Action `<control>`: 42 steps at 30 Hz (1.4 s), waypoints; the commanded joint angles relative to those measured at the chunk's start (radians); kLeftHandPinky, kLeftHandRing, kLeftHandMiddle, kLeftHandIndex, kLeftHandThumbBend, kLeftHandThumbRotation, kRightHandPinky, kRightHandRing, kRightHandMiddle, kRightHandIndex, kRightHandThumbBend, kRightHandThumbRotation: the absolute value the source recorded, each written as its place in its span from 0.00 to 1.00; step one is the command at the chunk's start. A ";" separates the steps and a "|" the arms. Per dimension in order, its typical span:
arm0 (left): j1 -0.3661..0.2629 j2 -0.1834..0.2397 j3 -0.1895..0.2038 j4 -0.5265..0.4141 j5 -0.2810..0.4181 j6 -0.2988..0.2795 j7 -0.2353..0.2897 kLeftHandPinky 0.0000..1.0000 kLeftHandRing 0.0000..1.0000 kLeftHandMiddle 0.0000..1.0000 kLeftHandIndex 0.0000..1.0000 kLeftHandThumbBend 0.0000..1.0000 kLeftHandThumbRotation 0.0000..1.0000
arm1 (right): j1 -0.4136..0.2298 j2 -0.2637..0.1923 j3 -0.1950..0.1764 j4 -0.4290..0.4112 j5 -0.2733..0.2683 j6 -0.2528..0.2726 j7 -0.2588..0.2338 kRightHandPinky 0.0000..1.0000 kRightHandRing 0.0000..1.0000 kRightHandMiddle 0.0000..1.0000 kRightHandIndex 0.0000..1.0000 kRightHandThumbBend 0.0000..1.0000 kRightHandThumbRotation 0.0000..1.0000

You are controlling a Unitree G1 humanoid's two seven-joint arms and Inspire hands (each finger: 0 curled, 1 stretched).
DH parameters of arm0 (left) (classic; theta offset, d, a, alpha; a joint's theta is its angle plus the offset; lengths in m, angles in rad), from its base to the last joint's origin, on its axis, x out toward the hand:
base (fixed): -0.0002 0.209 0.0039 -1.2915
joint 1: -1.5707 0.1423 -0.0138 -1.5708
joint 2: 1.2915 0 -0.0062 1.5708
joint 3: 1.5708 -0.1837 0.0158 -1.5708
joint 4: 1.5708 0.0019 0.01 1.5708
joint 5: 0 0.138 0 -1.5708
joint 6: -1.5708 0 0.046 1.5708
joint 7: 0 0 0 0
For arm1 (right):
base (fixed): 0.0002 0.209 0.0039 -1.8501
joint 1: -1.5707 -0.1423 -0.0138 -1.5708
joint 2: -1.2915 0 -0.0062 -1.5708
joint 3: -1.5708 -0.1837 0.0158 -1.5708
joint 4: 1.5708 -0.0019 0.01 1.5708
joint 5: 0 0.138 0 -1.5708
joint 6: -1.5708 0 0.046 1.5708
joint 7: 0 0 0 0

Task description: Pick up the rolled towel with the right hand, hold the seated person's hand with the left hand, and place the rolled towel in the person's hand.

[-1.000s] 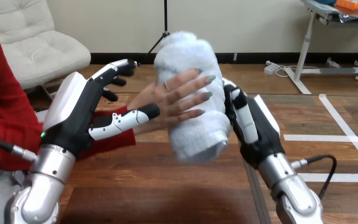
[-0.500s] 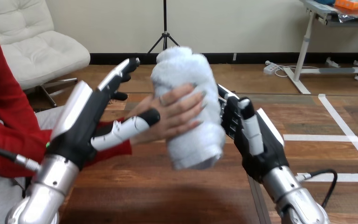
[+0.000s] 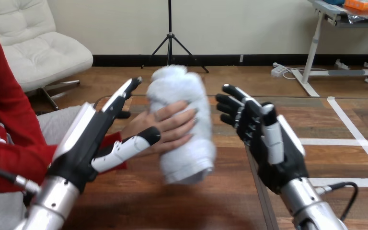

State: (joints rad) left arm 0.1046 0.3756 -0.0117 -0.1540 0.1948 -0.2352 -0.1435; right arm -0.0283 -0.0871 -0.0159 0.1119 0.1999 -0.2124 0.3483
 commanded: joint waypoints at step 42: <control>0.282 -0.354 -0.064 0.075 -0.298 -0.374 0.101 0.82 0.87 0.88 0.88 0.76 1.00 | 0.307 0.020 -0.003 -0.257 0.087 -0.045 0.015 0.96 0.90 0.90 0.90 1.00 1.00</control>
State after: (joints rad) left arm 0.3197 0.0794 -0.0467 -0.0135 -0.0758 -0.5784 -0.0366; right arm 0.2988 -0.0792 -0.0327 -0.0780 0.2772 -0.2195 0.3531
